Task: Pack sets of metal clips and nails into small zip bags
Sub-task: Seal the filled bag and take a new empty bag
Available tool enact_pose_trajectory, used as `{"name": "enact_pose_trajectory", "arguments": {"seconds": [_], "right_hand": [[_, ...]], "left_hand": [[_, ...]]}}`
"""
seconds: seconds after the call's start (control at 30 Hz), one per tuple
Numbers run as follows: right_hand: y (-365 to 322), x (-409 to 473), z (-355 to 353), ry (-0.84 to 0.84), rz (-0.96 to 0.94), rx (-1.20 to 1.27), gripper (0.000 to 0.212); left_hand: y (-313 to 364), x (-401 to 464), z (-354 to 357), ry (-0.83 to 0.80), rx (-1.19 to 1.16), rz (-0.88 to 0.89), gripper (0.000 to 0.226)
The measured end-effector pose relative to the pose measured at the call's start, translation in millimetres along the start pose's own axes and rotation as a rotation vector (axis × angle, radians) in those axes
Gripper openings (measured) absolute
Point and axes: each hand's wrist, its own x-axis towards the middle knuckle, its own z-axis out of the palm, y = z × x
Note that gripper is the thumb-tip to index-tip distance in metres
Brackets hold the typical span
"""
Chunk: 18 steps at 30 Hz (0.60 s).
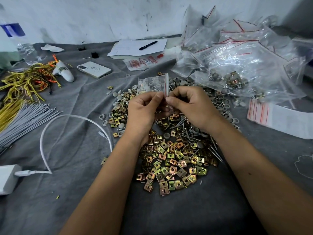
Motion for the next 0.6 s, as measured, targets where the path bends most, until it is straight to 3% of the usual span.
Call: {"name": "enact_pose_trajectory", "arguments": {"seconds": [0.43, 0.6], "right_hand": [[-0.2, -0.2, 1.0, -0.049, 0.011, -0.111, 0.010], [0.0, -1.5, 4.2, -0.003, 0.012, -0.102, 0.012]], "left_hand": [[4.7, -1.5, -0.8, 0.017, 0.052, 0.009, 0.009], [3.5, -1.4, 1.6, 0.055, 0.214, 0.090, 0.011]]}}
